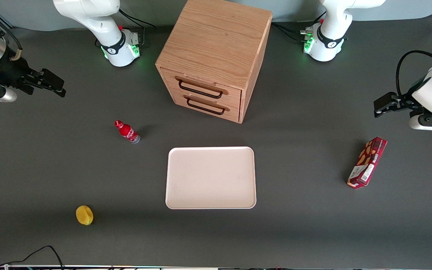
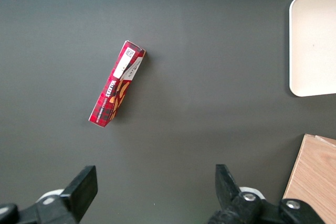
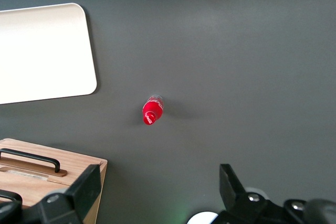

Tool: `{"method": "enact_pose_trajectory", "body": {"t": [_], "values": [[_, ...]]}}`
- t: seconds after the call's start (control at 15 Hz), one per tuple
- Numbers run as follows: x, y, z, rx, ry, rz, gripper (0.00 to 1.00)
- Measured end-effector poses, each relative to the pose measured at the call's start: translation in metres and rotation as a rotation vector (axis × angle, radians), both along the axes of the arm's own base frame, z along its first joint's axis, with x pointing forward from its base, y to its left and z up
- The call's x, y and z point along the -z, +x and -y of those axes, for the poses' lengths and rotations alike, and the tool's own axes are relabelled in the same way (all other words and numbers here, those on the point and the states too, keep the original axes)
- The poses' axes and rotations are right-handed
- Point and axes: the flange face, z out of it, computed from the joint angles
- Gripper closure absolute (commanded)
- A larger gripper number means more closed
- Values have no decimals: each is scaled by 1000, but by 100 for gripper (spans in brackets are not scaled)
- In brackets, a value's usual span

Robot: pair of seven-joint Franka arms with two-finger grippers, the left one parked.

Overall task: Place coke bottle on tray
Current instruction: 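Move the right gripper down over the red Coca-Cola bottle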

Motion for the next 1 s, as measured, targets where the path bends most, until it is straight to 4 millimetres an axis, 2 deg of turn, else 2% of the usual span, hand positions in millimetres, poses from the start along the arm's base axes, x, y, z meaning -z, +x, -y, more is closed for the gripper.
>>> {"method": "enact_pose_trajectory", "body": {"t": [0.33,0.47,0.53,0.6,0.73,0.87,1.0], "values": [[6,1,-3,-5,-1,-23,0],[22,4,-11,-18,-2,-47,0],[39,8,-16,-24,6,-52,0],[65,13,-23,-25,25,-51,0],[134,17,-35,-16,46,-43,0],[202,12,-45,-18,49,-29,0],[257,2,-48,-16,51,-17,0]]}}
